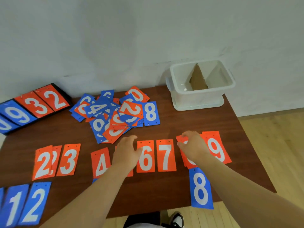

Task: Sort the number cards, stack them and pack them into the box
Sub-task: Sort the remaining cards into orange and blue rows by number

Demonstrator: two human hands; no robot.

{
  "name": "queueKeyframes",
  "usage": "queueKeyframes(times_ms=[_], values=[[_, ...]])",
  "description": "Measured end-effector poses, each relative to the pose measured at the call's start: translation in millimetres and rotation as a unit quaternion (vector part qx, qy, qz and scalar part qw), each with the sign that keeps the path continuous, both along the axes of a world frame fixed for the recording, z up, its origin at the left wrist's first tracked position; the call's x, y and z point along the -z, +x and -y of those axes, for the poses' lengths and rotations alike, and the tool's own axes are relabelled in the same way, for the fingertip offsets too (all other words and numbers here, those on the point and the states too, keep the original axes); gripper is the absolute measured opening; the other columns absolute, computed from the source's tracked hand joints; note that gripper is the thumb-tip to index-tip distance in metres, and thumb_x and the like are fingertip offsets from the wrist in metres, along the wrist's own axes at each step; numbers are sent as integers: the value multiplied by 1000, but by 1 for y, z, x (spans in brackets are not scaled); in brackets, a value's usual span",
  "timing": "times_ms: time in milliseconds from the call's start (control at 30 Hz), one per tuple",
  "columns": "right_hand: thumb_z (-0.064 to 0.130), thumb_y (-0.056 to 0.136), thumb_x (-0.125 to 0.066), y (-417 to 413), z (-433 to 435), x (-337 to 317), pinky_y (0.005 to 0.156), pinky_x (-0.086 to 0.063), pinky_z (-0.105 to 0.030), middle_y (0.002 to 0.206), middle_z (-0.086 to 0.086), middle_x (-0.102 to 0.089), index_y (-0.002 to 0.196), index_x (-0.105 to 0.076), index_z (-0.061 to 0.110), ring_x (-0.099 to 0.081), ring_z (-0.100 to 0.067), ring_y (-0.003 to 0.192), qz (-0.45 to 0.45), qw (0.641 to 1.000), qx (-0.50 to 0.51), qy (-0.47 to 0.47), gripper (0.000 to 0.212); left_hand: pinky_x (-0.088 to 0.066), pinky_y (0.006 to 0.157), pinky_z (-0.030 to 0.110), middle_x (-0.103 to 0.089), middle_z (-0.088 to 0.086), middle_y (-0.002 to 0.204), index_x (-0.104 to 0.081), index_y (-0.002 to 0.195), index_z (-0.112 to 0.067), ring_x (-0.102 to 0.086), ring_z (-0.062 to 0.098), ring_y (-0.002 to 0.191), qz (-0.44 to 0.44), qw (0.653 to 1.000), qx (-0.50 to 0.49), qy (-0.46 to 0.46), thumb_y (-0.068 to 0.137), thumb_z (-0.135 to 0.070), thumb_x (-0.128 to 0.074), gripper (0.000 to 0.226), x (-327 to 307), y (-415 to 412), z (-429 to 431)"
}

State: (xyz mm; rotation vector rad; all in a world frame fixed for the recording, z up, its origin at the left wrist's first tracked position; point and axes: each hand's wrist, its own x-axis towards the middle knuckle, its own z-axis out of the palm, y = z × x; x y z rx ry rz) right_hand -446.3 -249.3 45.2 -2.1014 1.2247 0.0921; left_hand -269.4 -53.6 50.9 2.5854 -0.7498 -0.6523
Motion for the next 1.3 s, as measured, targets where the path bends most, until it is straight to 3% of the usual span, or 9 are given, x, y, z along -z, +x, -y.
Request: queueKeyframes(times_ms=[100, 233, 367, 567, 733, 900, 1133, 1200, 1300], values=[[35, 90, -72, 51, -8, -2, 92, -54, -33, 133, 2, -54, 127, -61, 27, -61, -17, 109, 1, 1000, -18, 5, 39, -46, 108, 40, -46, -3, 148, -44, 147, -33, -44, 20, 139, 13, 999, -33, 9, 92, -41, -70, 61, 2, 51, -19], [35, 88, -74, 114, -15, 2, 95, -53, -34, 135, -1, -54, 128, -61, 23, -60, -20, 115, -12, 1000, -18, 1, 44, -52, 93, 42, -53, 0, 132, -49, 138, -34, -54, 26, 125, 26, 998, -48, 16, 87, -53, -67, 57, 5, 116, -29], [42, 84, -75, 162, -6, 19, 92, -56, -43, 130, -9, -54, 128, -58, 18, -61, -28, 110, -33, 999, 22, 14, 53, -46, 103, 44, -47, 5, 144, -44, 148, -27, -46, 28, 134, 43, 998, -37, 34, 89, -49, -69, 68, 15, 161, -23], [49, 82, -78, 218, 10, 51, 95, -49, -42, 139, -9, -40, 134, -49, 19, -46, -33, 124, -106, 990, 94, -13, 66, -44, 107, 46, -40, 3, 148, -47, 146, -27, -41, 27, 136, 55, 991, 121, 0, 89, -42, -73, 64, 44, 218, 34], [46, 79, -83, 224, 16, 72, 99, -44, -38, 141, -7, -37, 134, -48, 24, -44, -32, 124, -134, 985, 101, -28, 69, -38, 112, 49, -37, 2, 153, -40, 149, -28, -37, 29, 139, 93, 955, 280, 29, 92, -36, -69, 65, 57, 250, 107], [32, 76, -89, 214, 27, 74, 80, -59, -36, 130, -5, -42, 127, -51, 24, -58, -23, 95, -78, 985, 153, 33, 64, -26, 118, 49, -38, 1, 156, -36, 153, -30, -31, 28, 145, 98, 919, 374, 80, 94, -24, -60, 64, 73, 253, 127], [19, 92, -70, 184, 39, 63, 63, -49, -25, 117, 2, -64, 120, -63, 25, -62, -14, 88, 61, 978, 186, 74, 30, -35, 112, 45, -48, 1, 141, -40, 147, -32, -44, 28, 131, 162, 926, 336, 66, 92, -28, -66, 61, 67, 246, 128], [19, 93, -69, 173, 40, 53, 66, -52, -25, 116, 6, -64, 116, -65, 28, -63, -12, 94, 99, 968, 210, 91, 25, -47, 99, 42, -48, 2, 141, -40, 148, -31, -53, 27, 123, 144, 935, 319, 48, 95, -17, -63, 59, 61, 241, 123], [17, 92, -71, 154, 40, 35, 85, -60, -39, 111, 12, -69, 110, -68, 30, -67, -10, 102, 168, 949, 236, 124, 23, -55, 91, 40, -50, 0, 143, -40, 148, -35, -57, 25, 121, 73, 968, 241, -14, 98, -14, -62, 58, 45, 228, 103]])
